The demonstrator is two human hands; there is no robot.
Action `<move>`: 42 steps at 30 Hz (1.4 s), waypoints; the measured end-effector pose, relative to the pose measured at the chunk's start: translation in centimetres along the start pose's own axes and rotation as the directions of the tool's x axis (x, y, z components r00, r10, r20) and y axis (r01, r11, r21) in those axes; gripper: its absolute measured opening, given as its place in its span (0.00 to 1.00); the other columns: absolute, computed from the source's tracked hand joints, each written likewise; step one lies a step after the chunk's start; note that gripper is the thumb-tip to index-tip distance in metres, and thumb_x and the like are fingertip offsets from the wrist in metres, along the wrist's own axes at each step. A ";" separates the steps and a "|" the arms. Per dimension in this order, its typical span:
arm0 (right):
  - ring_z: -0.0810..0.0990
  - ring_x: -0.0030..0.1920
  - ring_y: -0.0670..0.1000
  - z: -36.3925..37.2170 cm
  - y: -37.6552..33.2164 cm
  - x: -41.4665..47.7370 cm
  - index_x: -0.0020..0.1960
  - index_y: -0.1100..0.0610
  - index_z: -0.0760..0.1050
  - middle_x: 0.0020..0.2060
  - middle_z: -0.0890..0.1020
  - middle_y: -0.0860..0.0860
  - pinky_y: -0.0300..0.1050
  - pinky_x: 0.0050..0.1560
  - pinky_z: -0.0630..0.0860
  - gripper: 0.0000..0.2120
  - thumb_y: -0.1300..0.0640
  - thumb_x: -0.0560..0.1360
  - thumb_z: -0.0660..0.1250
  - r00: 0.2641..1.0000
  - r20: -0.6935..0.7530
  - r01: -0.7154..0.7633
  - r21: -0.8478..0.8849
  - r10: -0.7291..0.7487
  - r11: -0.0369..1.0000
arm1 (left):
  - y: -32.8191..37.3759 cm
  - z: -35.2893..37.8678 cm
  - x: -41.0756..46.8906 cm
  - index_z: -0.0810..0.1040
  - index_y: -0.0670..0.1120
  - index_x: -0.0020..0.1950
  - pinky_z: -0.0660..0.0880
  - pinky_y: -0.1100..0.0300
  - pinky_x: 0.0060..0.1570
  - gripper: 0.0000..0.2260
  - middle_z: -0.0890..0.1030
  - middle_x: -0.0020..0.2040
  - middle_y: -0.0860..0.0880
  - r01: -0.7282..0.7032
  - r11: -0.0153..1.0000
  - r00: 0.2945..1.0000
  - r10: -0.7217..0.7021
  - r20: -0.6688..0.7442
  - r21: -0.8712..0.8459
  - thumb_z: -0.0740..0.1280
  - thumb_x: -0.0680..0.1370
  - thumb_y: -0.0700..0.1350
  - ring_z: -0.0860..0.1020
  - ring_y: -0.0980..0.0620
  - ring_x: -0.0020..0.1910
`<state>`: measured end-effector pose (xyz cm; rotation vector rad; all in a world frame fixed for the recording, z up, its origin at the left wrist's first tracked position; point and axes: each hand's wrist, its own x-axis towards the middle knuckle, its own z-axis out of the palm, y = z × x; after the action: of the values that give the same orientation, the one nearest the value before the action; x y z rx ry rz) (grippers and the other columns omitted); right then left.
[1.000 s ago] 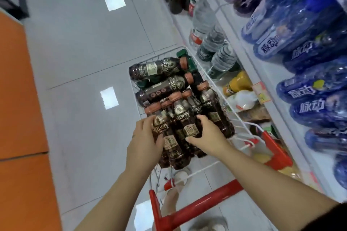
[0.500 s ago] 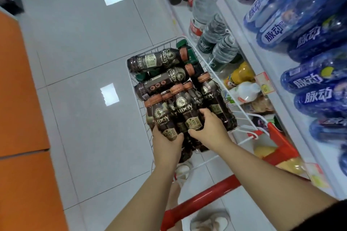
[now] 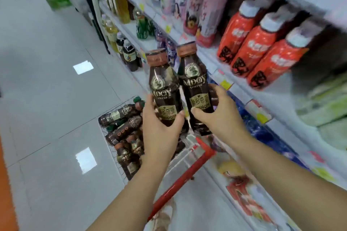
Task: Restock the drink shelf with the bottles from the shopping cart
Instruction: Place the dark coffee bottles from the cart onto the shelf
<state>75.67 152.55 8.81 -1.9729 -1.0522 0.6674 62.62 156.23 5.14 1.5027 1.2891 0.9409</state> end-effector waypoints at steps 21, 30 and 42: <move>0.83 0.41 0.46 -36.4 -2.4 -24.3 0.57 0.50 0.76 0.46 0.82 0.49 0.39 0.38 0.77 0.19 0.54 0.66 0.73 0.709 -0.696 0.148 0.303 0.113 0.942 | 28.4 15.0 -20.4 0.58 0.59 0.72 0.76 0.56 0.45 0.34 0.69 0.58 0.52 -0.877 0.457 0.422 0.881 0.216 -0.149 0.68 0.69 0.56 0.72 0.52 0.56; 0.82 0.38 0.48 -46.6 3.6 -32.3 0.52 0.55 0.79 0.40 0.83 0.50 0.45 0.42 0.79 0.14 0.59 0.67 0.73 0.470 -0.850 0.098 0.317 0.237 0.943 | 33.4 23.2 -30.2 0.55 0.69 0.70 0.71 0.57 0.45 0.35 0.67 0.50 0.57 -0.860 0.429 0.256 0.830 0.495 -0.275 0.70 0.69 0.54 0.69 0.52 0.55; 0.80 0.53 0.55 -55.6 10.5 -33.5 0.66 0.62 0.69 0.52 0.81 0.56 0.46 0.53 0.75 0.29 0.61 0.68 0.74 0.305 -0.937 -0.083 0.152 0.170 0.985 | 38.8 33.5 -35.1 0.66 0.62 0.67 0.77 0.46 0.49 0.31 0.74 0.52 0.47 -0.684 0.623 0.304 0.717 0.627 -0.380 0.68 0.65 0.55 0.77 0.42 0.51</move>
<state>103.75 98.54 33.57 -1.8769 -0.0800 -0.4591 99.75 114.92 33.00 2.1562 -0.0819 0.6848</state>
